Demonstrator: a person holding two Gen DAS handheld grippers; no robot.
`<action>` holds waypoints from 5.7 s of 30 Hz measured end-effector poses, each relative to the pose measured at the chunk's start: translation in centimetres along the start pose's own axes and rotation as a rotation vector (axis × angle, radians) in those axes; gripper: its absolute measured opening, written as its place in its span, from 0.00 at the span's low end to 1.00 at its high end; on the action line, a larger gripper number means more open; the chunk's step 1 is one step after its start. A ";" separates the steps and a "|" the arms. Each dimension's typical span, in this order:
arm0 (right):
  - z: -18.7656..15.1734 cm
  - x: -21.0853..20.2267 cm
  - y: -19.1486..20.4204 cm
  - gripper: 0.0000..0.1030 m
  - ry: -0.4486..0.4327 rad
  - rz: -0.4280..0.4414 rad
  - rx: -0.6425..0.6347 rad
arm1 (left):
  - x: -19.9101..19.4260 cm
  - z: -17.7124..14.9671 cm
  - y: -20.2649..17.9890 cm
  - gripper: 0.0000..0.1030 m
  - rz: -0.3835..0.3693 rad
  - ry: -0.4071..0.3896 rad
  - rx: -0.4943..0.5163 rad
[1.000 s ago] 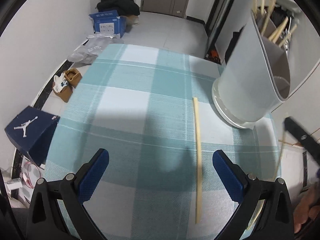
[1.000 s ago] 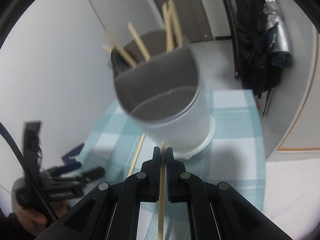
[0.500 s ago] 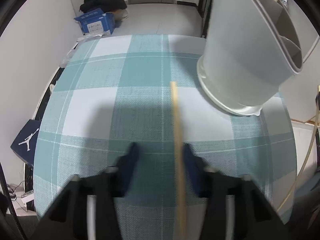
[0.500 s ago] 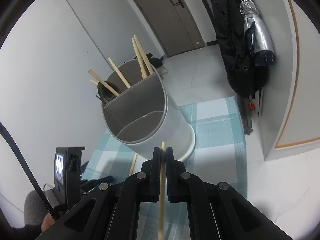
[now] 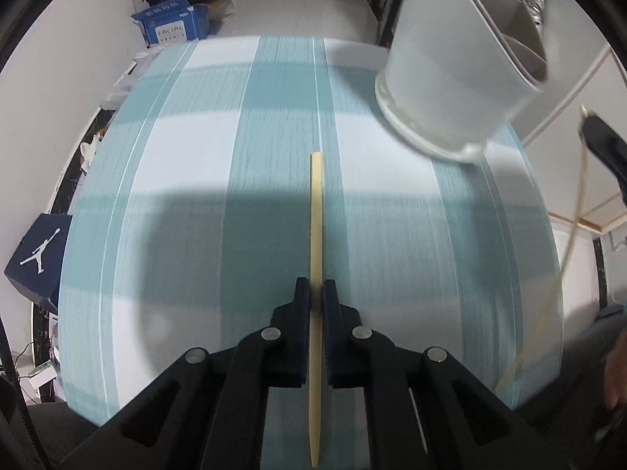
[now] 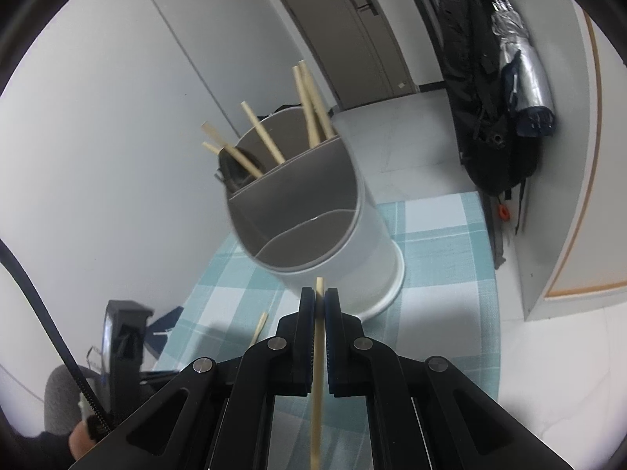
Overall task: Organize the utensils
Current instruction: 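Close the left tool on the last chopstick while the right tool lifts its chopstick, then raise both held chopsticks up over the white holder, then lower the chopsticks into the holder and open both tools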
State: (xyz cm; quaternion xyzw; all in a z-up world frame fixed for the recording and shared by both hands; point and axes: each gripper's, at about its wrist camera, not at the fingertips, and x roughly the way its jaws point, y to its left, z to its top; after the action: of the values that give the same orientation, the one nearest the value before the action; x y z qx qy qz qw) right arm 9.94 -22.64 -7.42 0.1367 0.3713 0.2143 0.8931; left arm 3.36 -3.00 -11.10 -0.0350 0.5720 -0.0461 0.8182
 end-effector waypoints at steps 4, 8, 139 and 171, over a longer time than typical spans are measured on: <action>-0.2 0.0 0.5 0.04 -0.002 -0.003 -0.006 | -0.7 -1.1 0.4 0.03 -0.022 0.004 0.005; -0.4 -0.1 0.8 0.04 -0.002 -0.007 -0.004 | -0.8 -0.9 0.3 0.07 -0.030 0.012 -0.019; 21.4 -5.0 6.0 0.04 -0.437 -0.004 -0.190 | -18.4 22.2 -3.3 0.02 -0.275 -0.625 0.057; 16.3 -2.6 5.0 0.04 -0.356 -0.005 -0.250 | -15.9 19.6 -4.5 0.03 -0.196 -0.751 0.168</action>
State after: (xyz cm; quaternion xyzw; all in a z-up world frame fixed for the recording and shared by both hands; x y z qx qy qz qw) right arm 18.67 -20.91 7.32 0.0599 0.1785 0.2290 0.9550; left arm 16.20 -5.51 11.00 -0.0369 0.2213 -0.1546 0.9622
